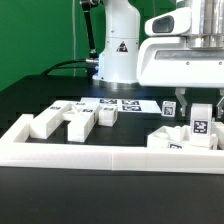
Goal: Assemble chair
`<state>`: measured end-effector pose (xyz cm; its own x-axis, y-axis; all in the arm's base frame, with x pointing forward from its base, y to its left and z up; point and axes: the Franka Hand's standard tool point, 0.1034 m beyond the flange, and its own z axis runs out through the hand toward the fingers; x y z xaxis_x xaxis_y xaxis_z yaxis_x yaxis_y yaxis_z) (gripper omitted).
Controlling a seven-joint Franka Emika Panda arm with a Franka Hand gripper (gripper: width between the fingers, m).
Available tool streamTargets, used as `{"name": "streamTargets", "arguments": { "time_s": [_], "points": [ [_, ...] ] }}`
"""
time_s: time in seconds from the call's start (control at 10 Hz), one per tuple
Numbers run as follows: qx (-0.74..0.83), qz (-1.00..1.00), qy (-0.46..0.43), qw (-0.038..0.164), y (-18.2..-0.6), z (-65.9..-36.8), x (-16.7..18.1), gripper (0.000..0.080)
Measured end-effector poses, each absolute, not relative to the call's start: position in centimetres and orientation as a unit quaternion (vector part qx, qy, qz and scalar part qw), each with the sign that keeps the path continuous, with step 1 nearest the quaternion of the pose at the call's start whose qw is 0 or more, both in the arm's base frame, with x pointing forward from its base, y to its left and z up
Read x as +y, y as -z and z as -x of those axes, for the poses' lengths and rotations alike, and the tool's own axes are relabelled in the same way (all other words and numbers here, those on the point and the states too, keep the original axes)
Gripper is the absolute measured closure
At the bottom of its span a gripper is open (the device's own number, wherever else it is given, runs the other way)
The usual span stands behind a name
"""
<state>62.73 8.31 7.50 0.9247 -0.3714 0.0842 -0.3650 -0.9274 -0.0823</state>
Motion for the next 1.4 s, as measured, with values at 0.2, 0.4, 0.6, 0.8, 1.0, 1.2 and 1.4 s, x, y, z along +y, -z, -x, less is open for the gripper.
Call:
{"name": "streamTargets", "arguments": {
  "time_s": [0.2,0.4,0.6,0.8,1.0,1.2,1.4],
  "points": [
    [0.272,0.96,0.046,0.037,-7.45,-62.7,8.37,0.0511],
    [0.361,0.931,0.041,0.042,-7.44,-62.66,8.54,0.051],
    [0.462,0.885,0.035,0.049,-7.41,-62.61,8.68,0.0509],
    [0.57,0.819,0.025,0.058,-7.35,-62.57,8.87,0.0509],
    [0.636,0.769,0.017,0.064,-7.32,-62.58,8.97,0.0509],
    [0.696,0.714,0.008,0.072,-7.32,-62.7,9.07,0.0509],
    [0.747,0.661,0.003,0.073,-7.33,-62.74,9.26,0.0509]
  ]
}}
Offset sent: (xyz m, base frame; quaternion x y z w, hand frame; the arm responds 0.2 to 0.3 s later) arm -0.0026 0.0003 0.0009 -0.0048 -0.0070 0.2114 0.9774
